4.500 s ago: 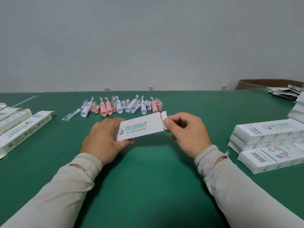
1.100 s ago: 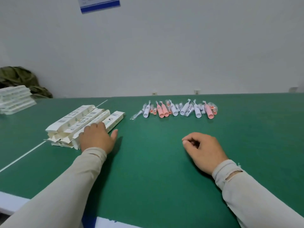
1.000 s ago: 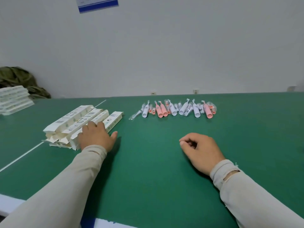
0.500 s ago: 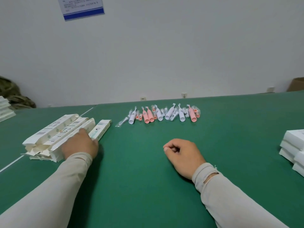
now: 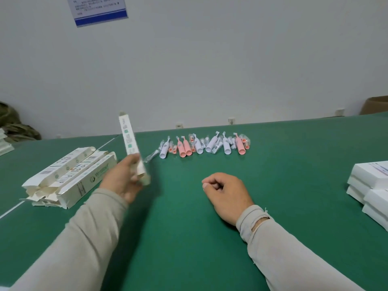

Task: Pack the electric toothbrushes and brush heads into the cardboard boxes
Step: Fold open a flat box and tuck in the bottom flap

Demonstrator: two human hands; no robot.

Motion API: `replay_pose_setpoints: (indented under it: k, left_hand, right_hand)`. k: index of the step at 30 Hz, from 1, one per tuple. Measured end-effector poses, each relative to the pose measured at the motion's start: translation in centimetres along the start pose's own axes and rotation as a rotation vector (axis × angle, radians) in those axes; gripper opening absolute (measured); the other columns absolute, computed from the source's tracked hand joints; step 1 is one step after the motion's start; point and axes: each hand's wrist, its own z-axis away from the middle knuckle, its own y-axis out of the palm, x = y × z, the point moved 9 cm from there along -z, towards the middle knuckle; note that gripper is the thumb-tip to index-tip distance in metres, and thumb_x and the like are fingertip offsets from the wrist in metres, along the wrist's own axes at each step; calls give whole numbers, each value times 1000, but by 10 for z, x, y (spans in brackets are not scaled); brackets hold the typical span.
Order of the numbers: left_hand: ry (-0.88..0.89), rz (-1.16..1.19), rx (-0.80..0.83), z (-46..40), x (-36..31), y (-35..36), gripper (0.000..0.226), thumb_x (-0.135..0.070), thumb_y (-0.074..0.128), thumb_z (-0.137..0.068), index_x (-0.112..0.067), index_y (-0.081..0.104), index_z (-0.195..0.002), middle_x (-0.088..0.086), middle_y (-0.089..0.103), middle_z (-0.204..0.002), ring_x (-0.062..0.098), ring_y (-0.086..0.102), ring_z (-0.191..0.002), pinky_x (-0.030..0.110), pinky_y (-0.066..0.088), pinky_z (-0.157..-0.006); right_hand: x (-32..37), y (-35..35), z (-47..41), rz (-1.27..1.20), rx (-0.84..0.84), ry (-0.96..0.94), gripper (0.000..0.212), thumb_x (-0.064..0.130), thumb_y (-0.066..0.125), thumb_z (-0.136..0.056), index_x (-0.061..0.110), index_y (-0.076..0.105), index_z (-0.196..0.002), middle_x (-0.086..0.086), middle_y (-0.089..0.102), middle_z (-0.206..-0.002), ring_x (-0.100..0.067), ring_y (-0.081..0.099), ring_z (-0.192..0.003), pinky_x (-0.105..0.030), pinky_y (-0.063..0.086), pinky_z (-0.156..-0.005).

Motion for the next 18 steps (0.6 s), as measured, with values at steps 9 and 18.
replay_pose_setpoints:
  k: [9,18]
  left_hand:
    - [-135,142,428,70,74,172,26,-31,60,-92,-17,63,-113,6,70,-89,21,65,-78,32,51,-69]
    - [-51,138,465,65,99,188,42,-38,67,-91,-7,65,-119,18,70,-91,31,58,-78,36,46,-59]
  right_hand:
    - [20,-53,-17,-106,-56,-50,35,61,48,-92,31,62,-83,23,63,-76,1,57,-72,-27,46,-72]
    - [-10,-52,-10,-214,91,51,13,29,62,-98,18,68,-97,-3,74,-79,-19,72,-67,-33,55,-62]
